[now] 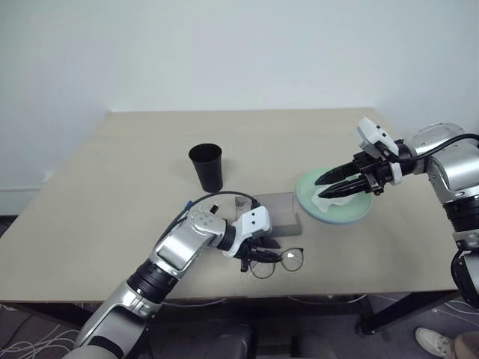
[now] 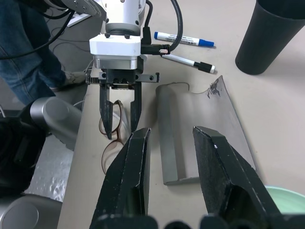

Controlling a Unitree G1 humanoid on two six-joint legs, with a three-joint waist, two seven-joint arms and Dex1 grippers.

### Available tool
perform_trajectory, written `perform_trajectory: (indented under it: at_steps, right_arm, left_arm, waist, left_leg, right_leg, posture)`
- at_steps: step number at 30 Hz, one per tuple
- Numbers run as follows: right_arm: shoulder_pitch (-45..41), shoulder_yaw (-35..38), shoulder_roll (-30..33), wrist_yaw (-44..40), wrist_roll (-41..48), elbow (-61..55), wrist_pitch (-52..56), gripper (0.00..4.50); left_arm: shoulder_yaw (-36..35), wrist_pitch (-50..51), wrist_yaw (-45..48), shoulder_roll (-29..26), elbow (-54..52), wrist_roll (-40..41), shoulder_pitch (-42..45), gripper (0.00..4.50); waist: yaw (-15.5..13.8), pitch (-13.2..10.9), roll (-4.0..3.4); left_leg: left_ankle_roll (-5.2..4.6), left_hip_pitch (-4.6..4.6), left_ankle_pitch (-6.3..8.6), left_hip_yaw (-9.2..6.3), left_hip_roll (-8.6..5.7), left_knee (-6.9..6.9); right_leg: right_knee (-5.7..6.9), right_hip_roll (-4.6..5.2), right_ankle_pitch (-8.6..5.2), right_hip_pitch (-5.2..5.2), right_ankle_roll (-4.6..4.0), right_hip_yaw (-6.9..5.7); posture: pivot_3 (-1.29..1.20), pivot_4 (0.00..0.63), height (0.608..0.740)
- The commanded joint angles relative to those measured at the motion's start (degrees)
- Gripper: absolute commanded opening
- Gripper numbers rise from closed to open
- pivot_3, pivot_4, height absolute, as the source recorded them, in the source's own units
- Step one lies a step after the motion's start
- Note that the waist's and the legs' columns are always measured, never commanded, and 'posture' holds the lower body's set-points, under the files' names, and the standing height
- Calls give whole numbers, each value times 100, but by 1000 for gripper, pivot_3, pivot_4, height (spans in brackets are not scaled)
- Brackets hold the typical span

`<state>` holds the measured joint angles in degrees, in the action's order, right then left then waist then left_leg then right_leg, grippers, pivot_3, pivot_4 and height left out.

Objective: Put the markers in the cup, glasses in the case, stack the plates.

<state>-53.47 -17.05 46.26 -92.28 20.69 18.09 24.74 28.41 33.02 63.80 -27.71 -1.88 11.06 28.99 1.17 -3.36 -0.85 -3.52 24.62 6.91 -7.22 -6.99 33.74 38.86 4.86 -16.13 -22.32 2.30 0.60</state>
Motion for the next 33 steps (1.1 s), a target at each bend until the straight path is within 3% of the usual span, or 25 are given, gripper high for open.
perform_trajectory:
  at_steps: [1,25,30,33]
  right_arm:
    - [-118,224,-29,-22,3,-85,-26,1525]
    - [-119,298,-139,44,-125,-38,-39,1525]
    - [-116,316,-167,52,-159,-23,-48,1525]
    - [-111,325,-186,56,-183,-17,-48,1525]
  left_arm:
    - [23,-42,80,-7,-125,-9,-19,1491]
    - [73,-116,45,205,14,-136,25,1491]
    - [87,-159,66,138,64,-202,68,8]
    - [59,-213,44,131,101,-235,116,8]
  waist:
    - [-1,0,0]
    - [-1,0,0]
    - [-1,1,-1]
    - [-2,1,-2]
  left_leg:
    - [-1,0,0,0,0,1]
    - [-7,1,4,-1,-2,9]
    - [-7,1,4,-1,-2,10]
    - [-7,0,4,-3,-2,11]
  right_leg:
    - [0,0,0,1,0,0]
    - [0,1,2,3,3,1]
    - [0,1,2,4,3,0]
    - [1,0,9,7,8,-1]
  posture:
    - [0,0,737]
    - [0,0,737]
    - [0,0,737]
    - [0,0,737]
